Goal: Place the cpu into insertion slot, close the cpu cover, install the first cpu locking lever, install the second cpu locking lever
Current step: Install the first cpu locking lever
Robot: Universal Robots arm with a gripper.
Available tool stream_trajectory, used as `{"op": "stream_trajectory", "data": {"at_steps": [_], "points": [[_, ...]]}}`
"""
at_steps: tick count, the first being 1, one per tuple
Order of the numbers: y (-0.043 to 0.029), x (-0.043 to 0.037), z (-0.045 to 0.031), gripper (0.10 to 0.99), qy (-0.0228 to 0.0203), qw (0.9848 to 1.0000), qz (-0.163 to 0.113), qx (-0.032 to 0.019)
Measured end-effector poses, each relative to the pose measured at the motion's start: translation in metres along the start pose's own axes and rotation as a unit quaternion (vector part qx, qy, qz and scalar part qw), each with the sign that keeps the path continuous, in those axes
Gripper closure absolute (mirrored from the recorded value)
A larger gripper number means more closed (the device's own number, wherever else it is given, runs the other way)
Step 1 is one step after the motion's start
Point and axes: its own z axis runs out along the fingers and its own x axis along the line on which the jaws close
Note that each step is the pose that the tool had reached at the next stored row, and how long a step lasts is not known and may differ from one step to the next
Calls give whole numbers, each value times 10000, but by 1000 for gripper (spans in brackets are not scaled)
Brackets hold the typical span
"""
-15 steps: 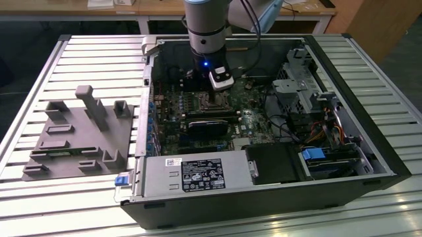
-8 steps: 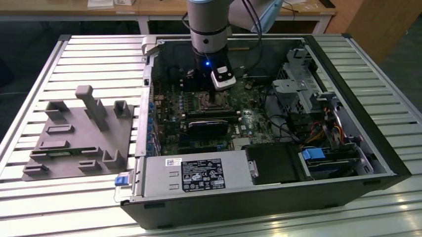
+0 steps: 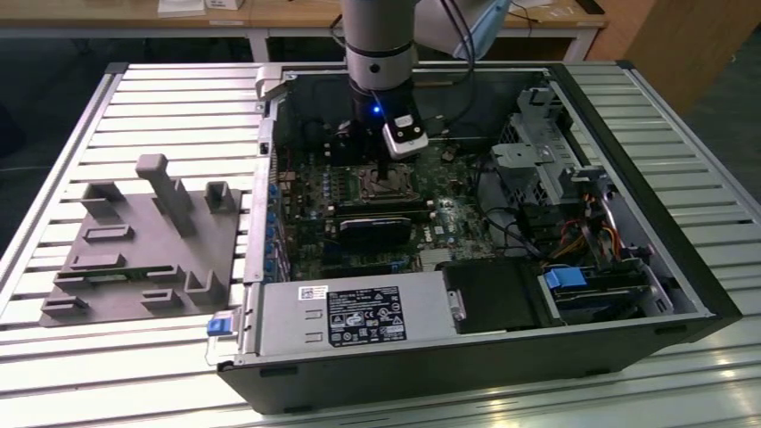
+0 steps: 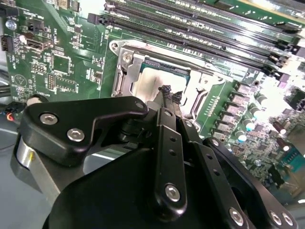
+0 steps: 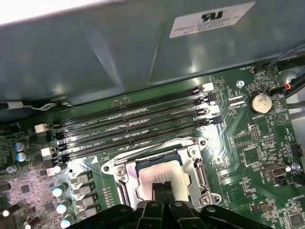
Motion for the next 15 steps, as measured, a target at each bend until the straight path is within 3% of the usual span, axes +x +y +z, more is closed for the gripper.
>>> {"op": "stream_trajectory", "data": {"at_steps": [6,10,15], "points": [[7,-11,-132,980,9,10000,-1,3],[10,-17,-181,980,17,10000,-1,5],[19,-49,-189,980,78,10000,-1,20]]}}
